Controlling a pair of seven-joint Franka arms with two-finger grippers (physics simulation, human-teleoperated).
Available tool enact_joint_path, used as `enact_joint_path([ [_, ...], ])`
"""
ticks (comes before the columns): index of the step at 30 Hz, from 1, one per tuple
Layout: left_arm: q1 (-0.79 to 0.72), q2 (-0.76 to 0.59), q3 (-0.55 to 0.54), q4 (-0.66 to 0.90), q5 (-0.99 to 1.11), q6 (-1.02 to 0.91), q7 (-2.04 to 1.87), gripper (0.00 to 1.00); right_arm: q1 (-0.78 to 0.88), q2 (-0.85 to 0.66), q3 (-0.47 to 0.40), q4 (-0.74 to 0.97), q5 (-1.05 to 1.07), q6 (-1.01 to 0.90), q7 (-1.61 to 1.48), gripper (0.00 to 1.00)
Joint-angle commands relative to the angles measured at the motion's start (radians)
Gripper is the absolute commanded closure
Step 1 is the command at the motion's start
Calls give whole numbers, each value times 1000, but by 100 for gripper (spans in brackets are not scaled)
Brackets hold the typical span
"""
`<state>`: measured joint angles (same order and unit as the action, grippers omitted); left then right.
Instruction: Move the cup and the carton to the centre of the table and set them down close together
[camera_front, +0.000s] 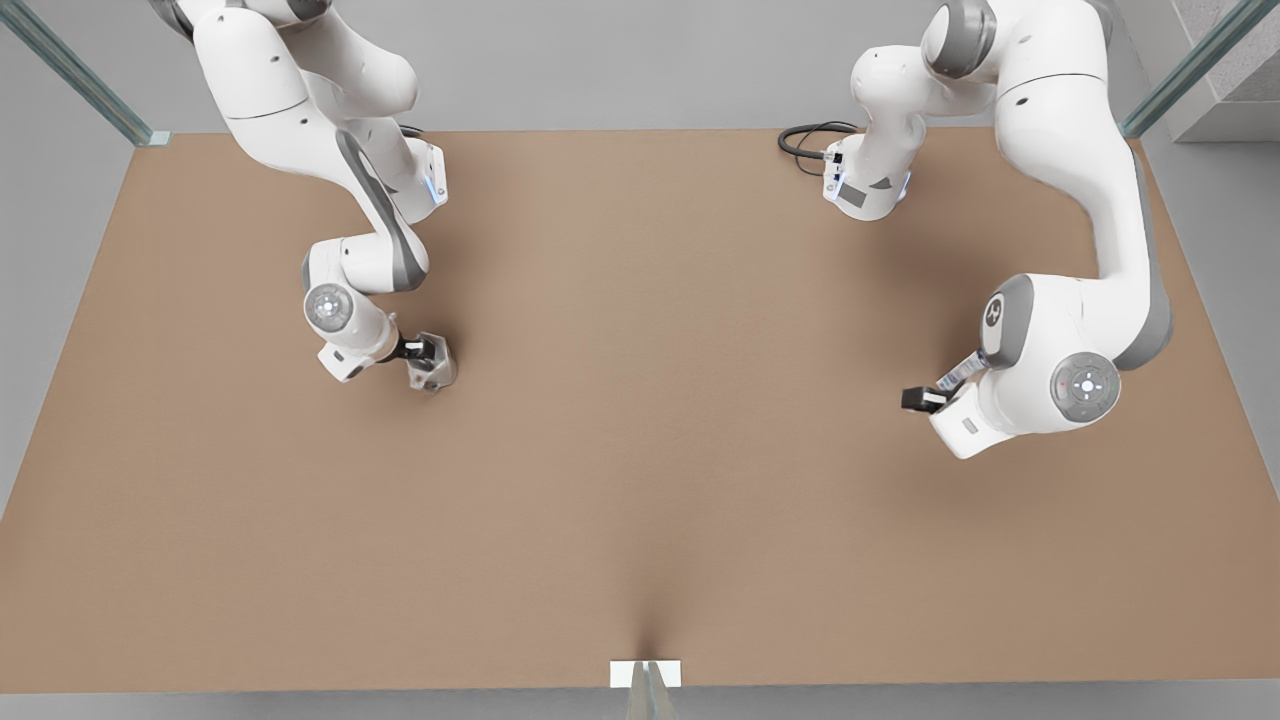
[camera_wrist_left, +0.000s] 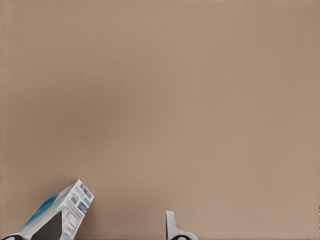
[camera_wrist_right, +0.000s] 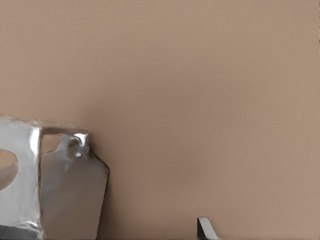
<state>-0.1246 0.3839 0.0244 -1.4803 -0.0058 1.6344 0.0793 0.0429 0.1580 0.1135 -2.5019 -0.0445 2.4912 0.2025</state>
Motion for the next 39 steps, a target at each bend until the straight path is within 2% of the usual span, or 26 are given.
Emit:
enact_joint_path([
  [1, 0, -7, 2, 0, -2, -1, -21, 0, 0, 0, 0, 0, 0, 0, 0, 43],
  [3, 0, -45, 5, 0, -3, -2, -75, 0, 2, 0, 0, 0, 0, 0, 0, 72],
  [4, 0, -92, 12, -5, -3, -7, -111, 0, 2, 0, 0, 2, 0, 0, 1, 79],
  [6, 0, -145, 16, -46, -3, -5, -131, 0, 5, 0, 0, 3, 0, 0, 5, 79],
  [9, 0, -148, 9, -44, -2, -4, -135, 0, 12, 2, 5, 5, 0, 0, 18, 79],
  [11, 49, -148, -40, -44, 1, -4, -133, 0, 14, 8, 5, 5, 2, 0, 18, 79],
  [20, 48, -145, -40, -44, 1, -2, -131, 0, 14, 3, 8, 9, 2, -15, 18, 79],
  [29, 43, -151, -38, -43, 3, -4, -141, 0, 15, -57, 58, 61, 5, -109, 21, 79],
  [30, 43, -151, -38, -43, 3, -4, -141, 0, 17, -58, 84, 69, 8, -109, 43, 79],
  [31, 43, -151, -38, -43, 3, -4, -141, 0, 34, -57, 126, 86, 8, -114, 130, 79],
  [33, 43, -149, -37, -43, 3, -4, -141, 0, 67, -51, 276, 232, 9, -222, 419, 79],
  [36, 31, -148, -37, -40, 4, -8, -200, 0, 190, 20, 293, 373, 46, -222, 658, 79],
  [39, 34, -143, -37, -41, 4, -7, -200, 0, 296, 164, 290, 544, 45, -219, 863, 79],
])
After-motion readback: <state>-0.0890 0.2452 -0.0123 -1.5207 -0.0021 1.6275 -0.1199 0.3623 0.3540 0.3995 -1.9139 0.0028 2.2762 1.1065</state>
